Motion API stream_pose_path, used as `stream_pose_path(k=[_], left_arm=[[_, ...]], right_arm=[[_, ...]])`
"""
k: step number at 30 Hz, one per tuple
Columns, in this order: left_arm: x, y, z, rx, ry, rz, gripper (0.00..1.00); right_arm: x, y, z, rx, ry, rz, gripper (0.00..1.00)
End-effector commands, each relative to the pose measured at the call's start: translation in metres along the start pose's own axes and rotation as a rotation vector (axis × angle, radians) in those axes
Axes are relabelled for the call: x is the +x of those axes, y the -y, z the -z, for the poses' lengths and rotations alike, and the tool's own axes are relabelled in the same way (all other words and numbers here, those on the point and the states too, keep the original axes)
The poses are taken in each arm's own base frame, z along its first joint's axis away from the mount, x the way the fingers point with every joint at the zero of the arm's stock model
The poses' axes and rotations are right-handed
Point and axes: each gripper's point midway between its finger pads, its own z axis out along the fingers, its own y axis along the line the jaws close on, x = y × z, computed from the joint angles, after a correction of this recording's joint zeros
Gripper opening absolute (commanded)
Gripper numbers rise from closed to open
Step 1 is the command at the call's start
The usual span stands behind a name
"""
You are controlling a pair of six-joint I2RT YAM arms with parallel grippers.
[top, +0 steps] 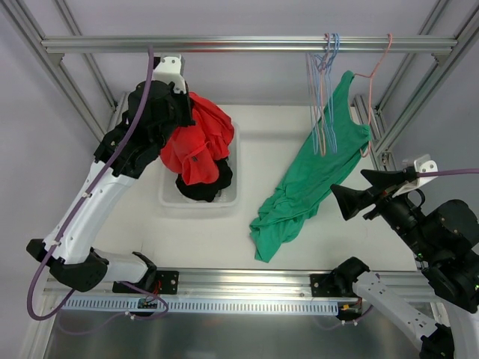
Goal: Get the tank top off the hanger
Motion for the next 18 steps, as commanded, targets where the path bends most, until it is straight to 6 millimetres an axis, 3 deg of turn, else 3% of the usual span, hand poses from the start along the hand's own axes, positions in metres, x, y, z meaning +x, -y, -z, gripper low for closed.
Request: stream_pose_path(k=[1,8,13,15,18], left_arm=[[-0.04,0.005,0.017,0.075,0.12,0.087,0.0],[-0.058,0.011,0.014,0.115,0.144,0.108,0.0],[-0.085,0.031,0.015,0.231,0.182,0.124,0.0],[-0.096,0.026,0.018,0.207,0.211,0.12,0.0],[-0.089,0.013,0.01,0.132,0.201,0.101,0.0]], right_arm=[[-0.017,-0.006,-0.003,-0.029,0.06,0.002,0.99],[-0.016,-0.007,-0.006,-0.033,0.055,-0.001,0.99],[-0.015,-0.006,-0.005,-0.029,0.055,0.003,0.99],[-0.014,-0.006,-0.005,-0.03,0.055,0.002,0.99],[-0.014,-0.006,-0.003,-0.029,0.06,0.002,0.99]])
